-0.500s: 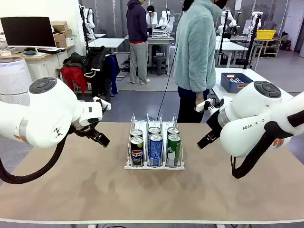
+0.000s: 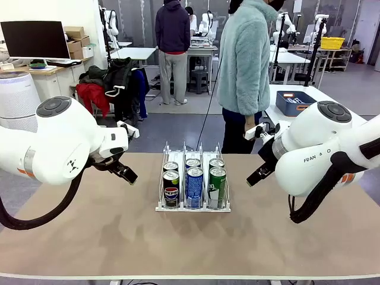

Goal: Fill the beverage cans into the dispenser.
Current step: Pick up the Sprite handed by the human.

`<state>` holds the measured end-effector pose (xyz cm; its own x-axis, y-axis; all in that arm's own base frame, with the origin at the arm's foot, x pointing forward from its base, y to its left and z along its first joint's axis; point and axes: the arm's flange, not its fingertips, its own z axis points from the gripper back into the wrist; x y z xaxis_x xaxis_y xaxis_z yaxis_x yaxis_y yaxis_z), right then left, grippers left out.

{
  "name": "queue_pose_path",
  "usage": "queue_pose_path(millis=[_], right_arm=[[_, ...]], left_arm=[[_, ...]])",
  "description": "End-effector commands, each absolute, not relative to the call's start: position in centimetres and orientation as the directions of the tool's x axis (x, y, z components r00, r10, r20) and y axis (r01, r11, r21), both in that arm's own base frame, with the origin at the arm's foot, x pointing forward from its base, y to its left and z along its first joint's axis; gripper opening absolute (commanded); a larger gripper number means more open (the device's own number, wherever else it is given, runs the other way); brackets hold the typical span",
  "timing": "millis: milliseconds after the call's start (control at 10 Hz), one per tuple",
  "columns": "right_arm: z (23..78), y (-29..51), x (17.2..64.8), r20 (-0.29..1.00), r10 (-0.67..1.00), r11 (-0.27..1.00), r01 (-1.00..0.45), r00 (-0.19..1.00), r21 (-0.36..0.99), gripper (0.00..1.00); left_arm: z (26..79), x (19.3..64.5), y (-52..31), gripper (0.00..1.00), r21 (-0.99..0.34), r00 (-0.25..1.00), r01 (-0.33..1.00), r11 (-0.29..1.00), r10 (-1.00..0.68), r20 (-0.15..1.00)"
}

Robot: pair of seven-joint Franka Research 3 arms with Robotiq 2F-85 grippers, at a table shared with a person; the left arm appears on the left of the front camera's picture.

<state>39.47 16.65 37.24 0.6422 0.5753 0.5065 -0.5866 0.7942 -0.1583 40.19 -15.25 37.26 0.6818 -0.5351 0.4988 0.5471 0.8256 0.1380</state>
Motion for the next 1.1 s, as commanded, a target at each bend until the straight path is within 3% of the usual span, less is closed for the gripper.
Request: queue_pose_path(millis=[0,800,1000], right_arm=[[37.2,16.6,39.5,0.507,0.575,0.794,-0.586,0.642,-0.158,1.00],[37.2,16.7,39.5,0.506,0.575,0.794,-0.587,0.642,-0.158,1.00],[40.1,16.8,39.2,0.493,0.599,0.745,-0.665,0.631,-0.054,1.00]], left_arm=[[37.3,40.2,-15.2,1.00,0.137,0.683,0.545,0.827,-0.533,0.499],[37.3,40.2,-15.3,1.00,0.138,0.682,0.547,0.825,-0.535,0.499],[39.8,40.7,-16.0,1.00,0.114,0.633,0.643,0.757,-0.610,0.476]])
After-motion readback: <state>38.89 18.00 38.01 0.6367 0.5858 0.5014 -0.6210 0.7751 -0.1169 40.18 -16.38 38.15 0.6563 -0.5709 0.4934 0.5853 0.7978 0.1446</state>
